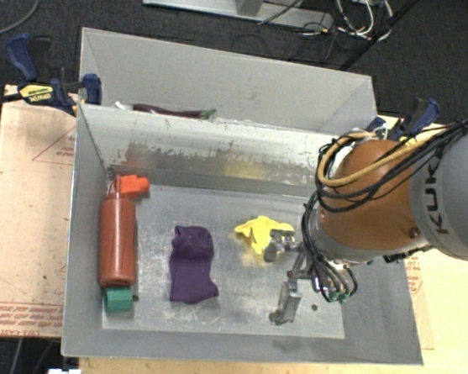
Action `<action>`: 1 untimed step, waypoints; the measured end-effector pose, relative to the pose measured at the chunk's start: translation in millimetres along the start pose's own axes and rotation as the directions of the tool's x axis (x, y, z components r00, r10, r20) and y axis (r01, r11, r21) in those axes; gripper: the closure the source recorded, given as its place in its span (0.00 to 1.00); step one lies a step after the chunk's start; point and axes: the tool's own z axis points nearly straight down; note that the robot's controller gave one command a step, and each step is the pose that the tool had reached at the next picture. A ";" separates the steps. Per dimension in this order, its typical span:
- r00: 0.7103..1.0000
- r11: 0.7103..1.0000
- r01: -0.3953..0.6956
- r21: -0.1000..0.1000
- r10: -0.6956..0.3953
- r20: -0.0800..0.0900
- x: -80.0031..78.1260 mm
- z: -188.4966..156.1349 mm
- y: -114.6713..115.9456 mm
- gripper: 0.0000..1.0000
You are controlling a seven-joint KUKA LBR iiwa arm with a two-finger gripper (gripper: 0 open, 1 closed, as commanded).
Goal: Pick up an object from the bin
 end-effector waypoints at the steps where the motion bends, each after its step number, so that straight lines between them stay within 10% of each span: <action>1: 1.000 1.000 0.000 0.000 0.000 0.000 0.0 0.0 0.0 0.00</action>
Offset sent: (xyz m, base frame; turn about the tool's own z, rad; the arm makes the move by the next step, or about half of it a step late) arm 0.0614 0.0450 -0.0209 -0.1468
